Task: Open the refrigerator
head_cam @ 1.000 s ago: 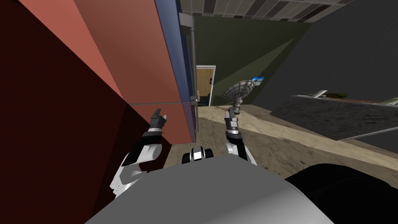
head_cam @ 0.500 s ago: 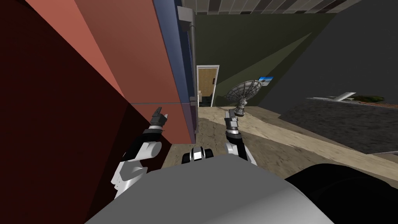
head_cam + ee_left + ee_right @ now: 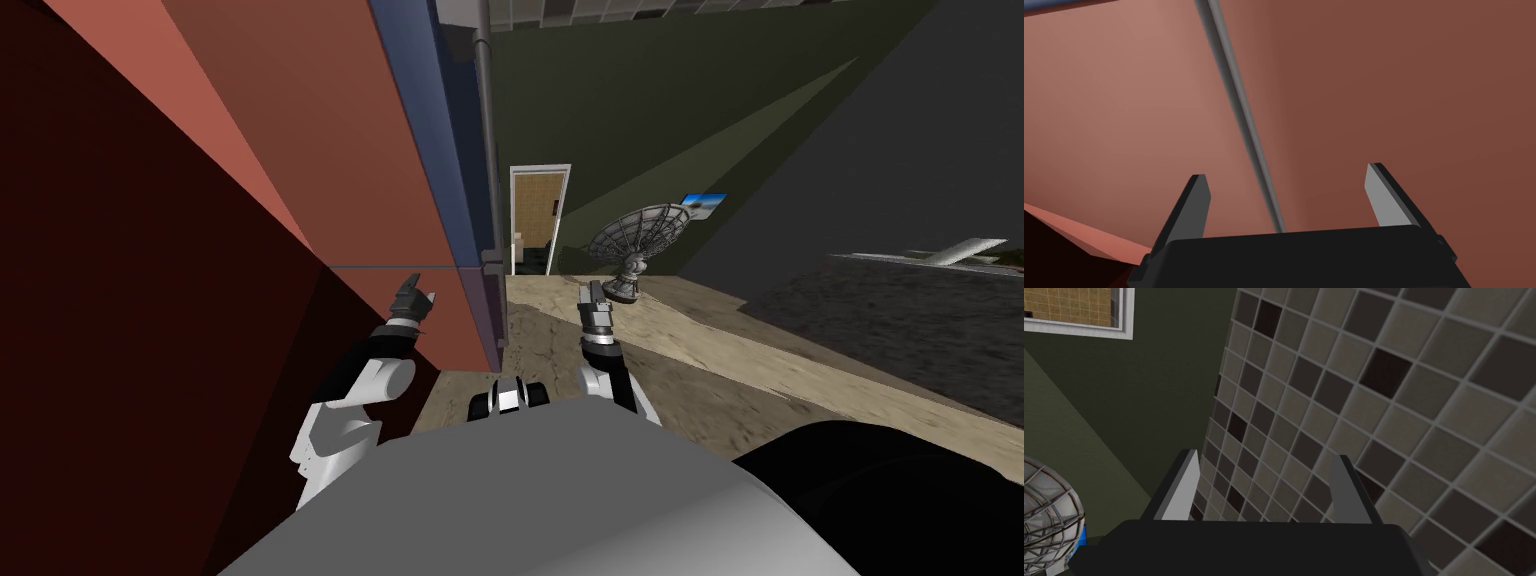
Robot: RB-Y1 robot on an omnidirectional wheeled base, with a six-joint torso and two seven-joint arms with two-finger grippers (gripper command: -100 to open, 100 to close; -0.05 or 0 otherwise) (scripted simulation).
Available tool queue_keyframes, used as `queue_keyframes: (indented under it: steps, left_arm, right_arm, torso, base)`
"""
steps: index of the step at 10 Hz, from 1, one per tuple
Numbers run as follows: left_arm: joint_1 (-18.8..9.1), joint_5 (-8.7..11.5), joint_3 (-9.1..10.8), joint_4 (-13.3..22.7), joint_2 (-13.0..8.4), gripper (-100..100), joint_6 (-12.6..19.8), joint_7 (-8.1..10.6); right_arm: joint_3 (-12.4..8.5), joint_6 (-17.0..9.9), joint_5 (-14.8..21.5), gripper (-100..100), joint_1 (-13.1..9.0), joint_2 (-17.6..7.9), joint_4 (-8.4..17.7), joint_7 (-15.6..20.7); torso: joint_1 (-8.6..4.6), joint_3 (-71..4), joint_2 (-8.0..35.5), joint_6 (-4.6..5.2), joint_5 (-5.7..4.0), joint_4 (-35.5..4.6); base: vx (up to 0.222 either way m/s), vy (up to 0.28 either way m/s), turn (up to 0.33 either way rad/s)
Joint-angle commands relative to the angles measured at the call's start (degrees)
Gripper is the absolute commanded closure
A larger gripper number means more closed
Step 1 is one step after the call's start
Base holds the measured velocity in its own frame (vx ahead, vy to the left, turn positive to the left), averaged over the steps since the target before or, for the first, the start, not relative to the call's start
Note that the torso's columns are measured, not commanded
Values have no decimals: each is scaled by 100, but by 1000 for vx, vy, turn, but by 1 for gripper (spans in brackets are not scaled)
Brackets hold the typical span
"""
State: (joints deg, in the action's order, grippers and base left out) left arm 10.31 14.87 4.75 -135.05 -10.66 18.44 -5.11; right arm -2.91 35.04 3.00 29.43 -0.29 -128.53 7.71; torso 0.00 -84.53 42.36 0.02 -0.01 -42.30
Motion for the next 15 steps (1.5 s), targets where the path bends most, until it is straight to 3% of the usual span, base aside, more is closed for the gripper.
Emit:
queue_keyframes:
  steps: [1,2,7,15]
  left_arm:
    - [-133,96,27,-32,27,-100,324,-5]
    - [-243,184,53,-58,50,-100,560,-8]
    - [-462,360,106,-104,97,-100,1102,-15]
    - [-975,771,229,-237,224,-100,2291,-30]
  right_arm:
    - [0,0,0,0,0,0,0,0]
    - [0,0,0,0,0,0,0,0]
    - [0,0,0,0,1,0,0,0]
    - [0,0,0,0,-1,-1,0,0]
  torso:
    - [0,0,-1,-2,1,0]
    - [6,-2,-3,-1,2,1]
    - [-3,-6,-11,1,0,2]
    - [-83,-36,-56,75,-26,22]
  base:
    - [29,-64,71]
    - [43,-73,122]
    - [43,-91,99]
    - [31,-88,117]
